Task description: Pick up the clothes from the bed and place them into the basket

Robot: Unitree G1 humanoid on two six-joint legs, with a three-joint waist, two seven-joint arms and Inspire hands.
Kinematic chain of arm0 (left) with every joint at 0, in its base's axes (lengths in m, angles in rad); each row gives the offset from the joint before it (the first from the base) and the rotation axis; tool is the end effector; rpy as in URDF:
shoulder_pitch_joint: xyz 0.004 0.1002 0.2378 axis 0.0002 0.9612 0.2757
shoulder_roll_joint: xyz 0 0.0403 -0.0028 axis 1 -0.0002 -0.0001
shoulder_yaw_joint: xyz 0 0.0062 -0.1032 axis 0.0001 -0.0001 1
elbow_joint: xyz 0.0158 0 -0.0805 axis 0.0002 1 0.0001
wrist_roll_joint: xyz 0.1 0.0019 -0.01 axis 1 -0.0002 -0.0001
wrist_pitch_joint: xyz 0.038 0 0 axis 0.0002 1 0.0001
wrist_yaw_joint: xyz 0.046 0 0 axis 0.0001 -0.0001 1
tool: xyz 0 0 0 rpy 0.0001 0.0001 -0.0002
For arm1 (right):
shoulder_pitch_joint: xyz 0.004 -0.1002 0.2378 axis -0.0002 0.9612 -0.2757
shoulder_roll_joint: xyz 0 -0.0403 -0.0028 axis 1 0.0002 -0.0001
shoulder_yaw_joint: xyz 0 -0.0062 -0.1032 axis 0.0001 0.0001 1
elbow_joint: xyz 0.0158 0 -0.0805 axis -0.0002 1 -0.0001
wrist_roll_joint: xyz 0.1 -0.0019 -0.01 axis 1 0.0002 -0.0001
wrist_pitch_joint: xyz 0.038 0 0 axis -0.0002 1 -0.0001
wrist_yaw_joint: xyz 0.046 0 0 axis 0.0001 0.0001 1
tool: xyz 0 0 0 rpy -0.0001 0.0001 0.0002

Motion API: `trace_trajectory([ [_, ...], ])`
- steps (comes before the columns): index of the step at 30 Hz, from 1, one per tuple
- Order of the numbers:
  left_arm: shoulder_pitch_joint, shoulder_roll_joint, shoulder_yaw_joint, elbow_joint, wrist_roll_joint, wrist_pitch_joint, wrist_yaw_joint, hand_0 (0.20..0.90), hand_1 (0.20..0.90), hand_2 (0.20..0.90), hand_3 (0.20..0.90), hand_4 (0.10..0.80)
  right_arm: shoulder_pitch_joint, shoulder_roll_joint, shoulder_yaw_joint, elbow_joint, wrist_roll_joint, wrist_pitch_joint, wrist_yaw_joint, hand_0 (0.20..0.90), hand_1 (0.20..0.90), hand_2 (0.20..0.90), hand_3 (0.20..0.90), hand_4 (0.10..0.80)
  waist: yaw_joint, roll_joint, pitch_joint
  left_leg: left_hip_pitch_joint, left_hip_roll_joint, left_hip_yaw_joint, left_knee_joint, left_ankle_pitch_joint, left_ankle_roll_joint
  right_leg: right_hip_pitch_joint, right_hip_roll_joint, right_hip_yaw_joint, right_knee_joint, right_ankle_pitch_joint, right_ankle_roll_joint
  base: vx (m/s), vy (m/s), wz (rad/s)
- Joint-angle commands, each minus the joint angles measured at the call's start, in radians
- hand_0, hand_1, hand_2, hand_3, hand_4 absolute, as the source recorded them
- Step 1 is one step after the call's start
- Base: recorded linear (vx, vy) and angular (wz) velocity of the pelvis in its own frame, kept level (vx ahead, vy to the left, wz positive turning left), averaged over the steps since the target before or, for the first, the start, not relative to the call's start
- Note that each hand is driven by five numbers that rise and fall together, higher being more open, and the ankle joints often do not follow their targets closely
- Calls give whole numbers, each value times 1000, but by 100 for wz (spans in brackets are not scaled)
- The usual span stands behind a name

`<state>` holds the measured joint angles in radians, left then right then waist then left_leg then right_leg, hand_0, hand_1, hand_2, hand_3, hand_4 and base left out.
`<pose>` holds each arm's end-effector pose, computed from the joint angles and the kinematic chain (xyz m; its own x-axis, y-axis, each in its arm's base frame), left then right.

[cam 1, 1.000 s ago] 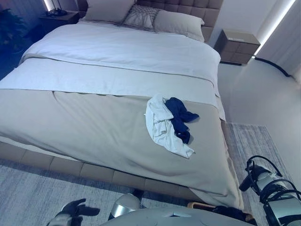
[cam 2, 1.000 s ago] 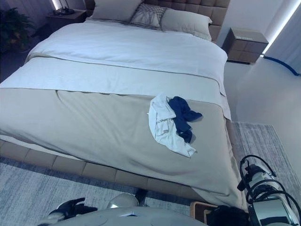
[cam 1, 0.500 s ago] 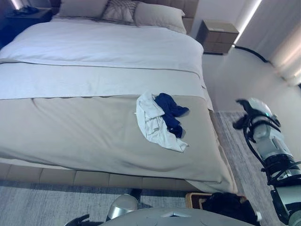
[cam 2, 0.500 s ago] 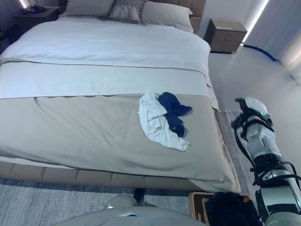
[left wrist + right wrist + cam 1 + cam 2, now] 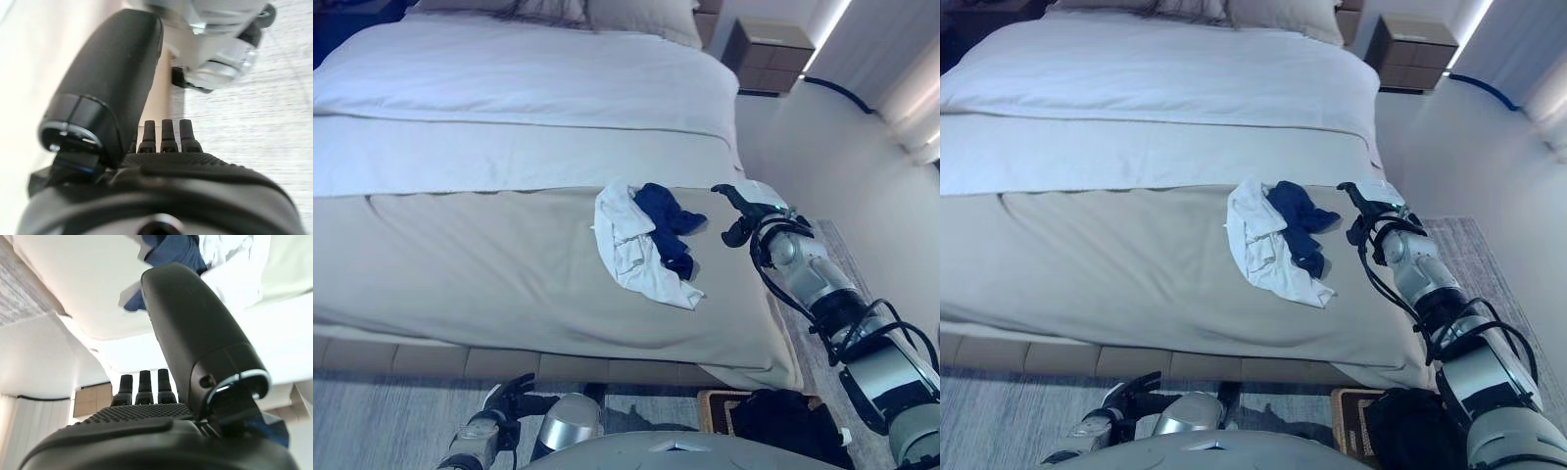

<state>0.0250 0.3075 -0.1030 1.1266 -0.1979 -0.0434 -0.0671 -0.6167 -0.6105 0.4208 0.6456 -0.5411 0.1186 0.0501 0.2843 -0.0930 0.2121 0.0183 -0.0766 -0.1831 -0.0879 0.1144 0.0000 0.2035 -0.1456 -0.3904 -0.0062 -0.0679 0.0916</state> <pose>0.0822 0.2475 -0.1038 0.4480 0.1672 -0.8783 -0.0470 0.9854 0.1636 0.3052 -0.2341 0.0901 0.9726 -0.0306 -0.2303 -0.2172 0.2328 -0.9480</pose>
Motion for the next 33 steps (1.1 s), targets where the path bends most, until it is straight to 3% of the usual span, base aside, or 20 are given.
trace_trajectory([
  [1,27,56,-50,26,2,-14,5,900,900,900,900,800,-209,-34,54,15,2,11,-101,900,900,900,900,800,64,16,-50,26,-21,3,72,-128,69,-61,-49,0,183,78,9,69,18,23],
  [7,28,109,-32,57,42,-15,-14,900,900,900,900,800,-258,-8,85,182,55,48,-75,900,900,900,900,800,157,-2,-22,-47,-35,-73,81,-100,64,-81,-61,-53,211,81,10,80,-6,47],
  [11,-4,122,-45,62,39,-64,-38,900,900,900,900,800,-311,25,98,308,90,53,-166,900,900,900,900,800,219,4,28,-106,-28,-111,77,-91,50,-116,-80,-90,254,43,14,-1,-49,25],
  [15,-24,105,-67,57,21,-106,-48,900,900,900,900,800,-349,55,90,327,95,57,-287,900,900,900,900,800,245,28,73,-167,-29,-130,98,-80,42,-163,-100,-114,293,14,-1,-81,61,33],
  [22,-50,81,-97,40,-24,-141,-55,900,900,900,900,800,-406,95,126,301,52,79,-344,900,900,900,900,800,258,51,129,-234,-21,-137,110,-63,31,-220,-103,-122,311,-17,-11,-100,36,2],
  [26,-66,73,-119,31,-45,-157,-49,900,900,900,900,800,-440,118,173,346,30,116,-274,900,900,900,900,800,272,53,156,-256,-11,-142,107,-54,23,-237,-100,-138,313,-34,-16,-58,-11,1],
  [33,-110,105,-118,-27,-41,-112,-60,900,900,900,900,800,-479,117,272,521,-42,294,141,900,900,900,900,800,306,44,196,-291,-7,-154,112,-38,17,-256,-94,-162,323,-44,-19,-19,-56,7],
])
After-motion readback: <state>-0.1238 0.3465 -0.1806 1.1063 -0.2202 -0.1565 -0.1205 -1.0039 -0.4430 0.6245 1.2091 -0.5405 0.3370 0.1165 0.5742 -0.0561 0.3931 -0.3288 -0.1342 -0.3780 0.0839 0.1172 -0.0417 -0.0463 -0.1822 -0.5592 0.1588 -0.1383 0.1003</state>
